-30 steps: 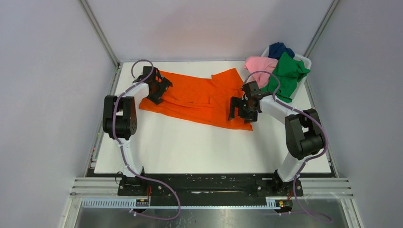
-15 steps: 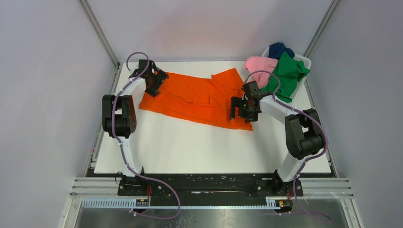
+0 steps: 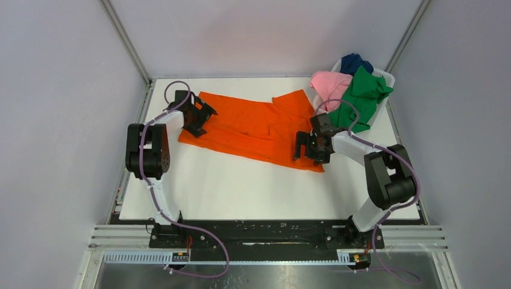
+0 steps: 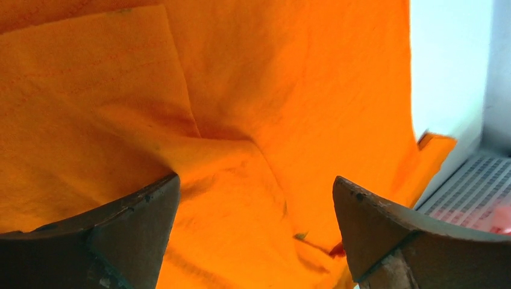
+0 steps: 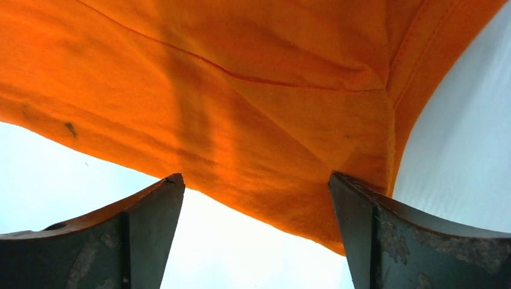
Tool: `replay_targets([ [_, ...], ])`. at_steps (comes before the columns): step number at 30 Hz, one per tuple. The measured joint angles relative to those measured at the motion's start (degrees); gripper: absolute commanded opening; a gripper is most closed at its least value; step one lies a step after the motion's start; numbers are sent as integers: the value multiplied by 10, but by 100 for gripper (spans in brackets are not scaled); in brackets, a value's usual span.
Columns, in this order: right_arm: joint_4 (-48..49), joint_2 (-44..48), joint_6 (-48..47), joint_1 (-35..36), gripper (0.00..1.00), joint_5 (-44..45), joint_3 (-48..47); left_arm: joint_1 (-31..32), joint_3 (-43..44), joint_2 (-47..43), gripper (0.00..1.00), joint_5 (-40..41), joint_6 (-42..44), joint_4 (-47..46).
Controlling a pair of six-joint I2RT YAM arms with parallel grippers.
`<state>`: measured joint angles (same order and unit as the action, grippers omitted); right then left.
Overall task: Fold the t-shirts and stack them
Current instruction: Fold the flattened tshirt in 1/3 of the way
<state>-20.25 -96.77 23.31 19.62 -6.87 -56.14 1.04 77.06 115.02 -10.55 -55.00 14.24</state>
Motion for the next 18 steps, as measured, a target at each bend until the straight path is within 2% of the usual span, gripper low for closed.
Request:
replay_targets([
  [9, -19, 136, 16, 0, 99, -19, 136, 16, -214, -170, 99, -17, 16, 14],
  [18, -102, 234, 52, 1, 99, -28, 205, 33, -404, -379, 99, -5, 20, 62],
])
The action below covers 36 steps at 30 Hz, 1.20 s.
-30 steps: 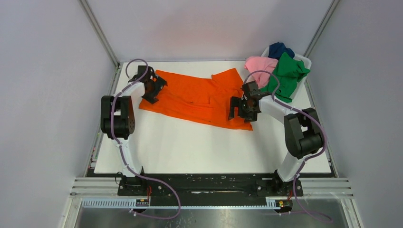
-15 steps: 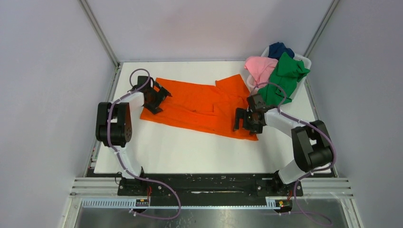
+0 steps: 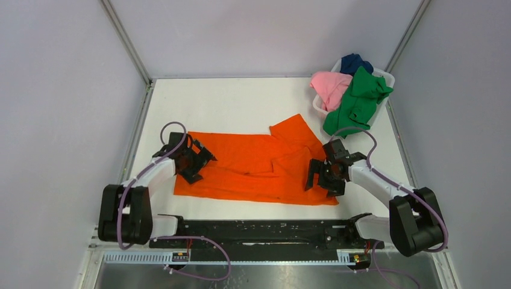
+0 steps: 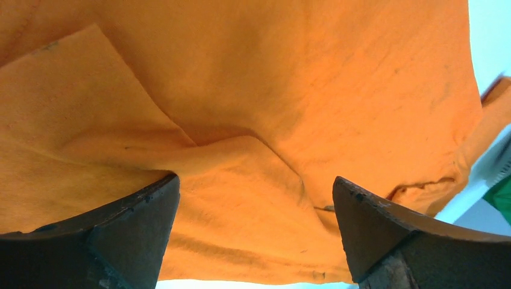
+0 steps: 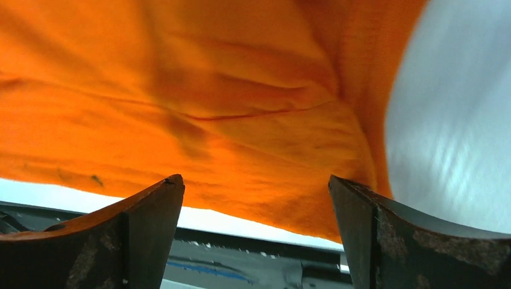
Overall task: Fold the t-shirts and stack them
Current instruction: Fold the flattened tshirt in 1/3 of the way, then grab the side of the flattened tshirt furthest away from the robot with both arms
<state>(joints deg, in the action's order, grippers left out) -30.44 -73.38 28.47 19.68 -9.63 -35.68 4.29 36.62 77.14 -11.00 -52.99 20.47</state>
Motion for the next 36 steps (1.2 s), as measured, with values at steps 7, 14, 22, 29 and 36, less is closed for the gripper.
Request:
replay_targets([
  [7, -86, 66, 23, 1, 100, 30, 12, 1, -34, -86, 99, 42, 4, 92],
  [14, -106, 69, 0, 1, 99, 37, -51, -13, 38, -109, 99, 90, 23, 150],
  [22, -44, 43, -34, 1, 100, 37, -164, -109, 227, 113, 99, 100, 56, 29],
  [29, -29, 3, -42, 1, 100, 29, -170, -137, 388, 339, 99, 43, 90, 7],
  [36, -24, 2, -45, 1, 100, 29, -170, -136, 409, 364, 99, -3, 103, 8],
])
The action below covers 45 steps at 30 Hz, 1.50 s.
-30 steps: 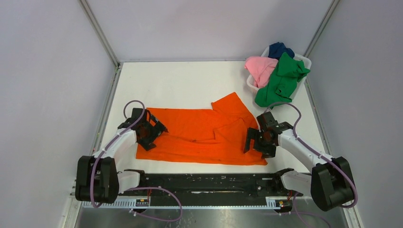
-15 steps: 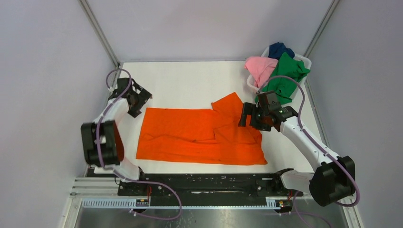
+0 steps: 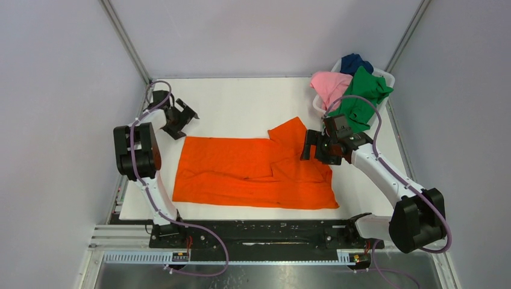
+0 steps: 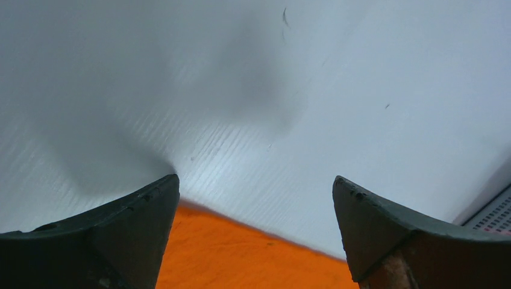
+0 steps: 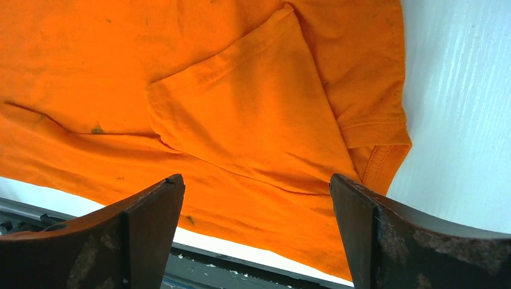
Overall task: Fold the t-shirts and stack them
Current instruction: Grab the side of the flattened tshirt furthest away from the robot with both arms
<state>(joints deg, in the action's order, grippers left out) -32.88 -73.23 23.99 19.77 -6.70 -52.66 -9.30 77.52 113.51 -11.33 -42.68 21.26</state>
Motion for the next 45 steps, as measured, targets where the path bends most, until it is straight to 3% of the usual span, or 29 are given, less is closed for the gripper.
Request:
replay_targets([
  [9, 3, -9, -4, 0, 99, 0, -2, 7, -44, -33, 87, 0, 43, 19],
  [12, 5, -10, -6, 0, 99, 0, -2, 15, -40, -33, 74, 19, 63, 40],
  [18, 4, -49, -12, 0, 100, 12, -35, 34, -24, -24, 38, 59, 104, 98],
  [24, 1, -135, -17, 0, 100, 35, -119, 41, 4, -3, 19, 67, 132, 125],
  [27, -1, -184, -21, 0, 99, 46, -170, 41, 17, 7, 2, 71, 140, 132],
  [35, -27, -364, -34, 0, 97, 79, -368, 42, 36, 19, 0, 71, 171, 138],
  [45, -115, -627, -48, 0, 92, 127, -748, 44, 2, -21, 0, 65, 194, 125],
])
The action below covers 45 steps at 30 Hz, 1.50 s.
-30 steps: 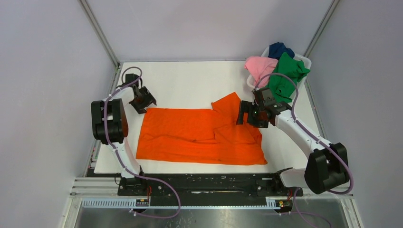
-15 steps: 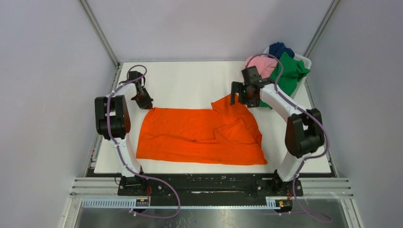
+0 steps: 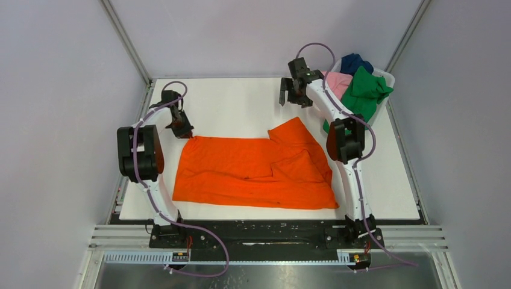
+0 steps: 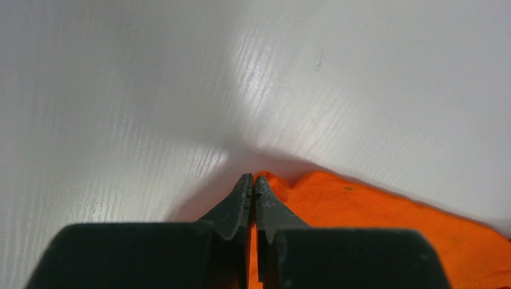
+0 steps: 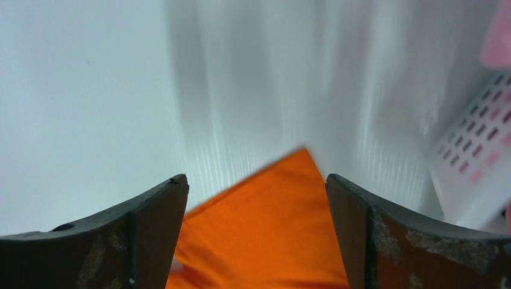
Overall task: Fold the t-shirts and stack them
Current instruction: Grab the side of the flattened tshirt furthest away from the robot with both arms
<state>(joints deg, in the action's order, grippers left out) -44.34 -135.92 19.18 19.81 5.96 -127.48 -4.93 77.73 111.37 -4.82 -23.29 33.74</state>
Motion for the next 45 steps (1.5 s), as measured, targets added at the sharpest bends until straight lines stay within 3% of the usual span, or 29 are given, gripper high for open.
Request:
replay_targets([
  [4, -54, -83, 0, 0, 92, 9, -112, 1, -3, -18, 0, -3, 7, -6],
  [10, -101, -97, -1, 0, 85, 6, -82, 5, -7, -23, 0, -9, 10, -9],
  [12, -114, -101, -4, 0, 76, 2, -79, 7, -14, -24, 0, -10, 10, -12],
  [16, -130, -109, -15, 0, 76, -4, -79, 11, -33, -29, 0, -12, 10, -19],
  [18, -138, -111, -19, 1, 68, -9, -79, 12, -41, -35, 0, -12, 10, -21],
  [27, -146, -112, -40, 1, 17, -25, -79, 13, -52, -82, 0, -12, 8, -26],
  [34, -140, -110, -54, 1, 2, -26, -73, 13, -53, -93, 0, -12, 8, -32],
  [38, -98, -71, -76, 2, 0, -26, -7, 13, -68, -101, 0, -12, 6, -40],
  [45, 49, 146, -109, 15, 0, -41, 293, 13, -133, -150, 0, -12, -5, -68],
])
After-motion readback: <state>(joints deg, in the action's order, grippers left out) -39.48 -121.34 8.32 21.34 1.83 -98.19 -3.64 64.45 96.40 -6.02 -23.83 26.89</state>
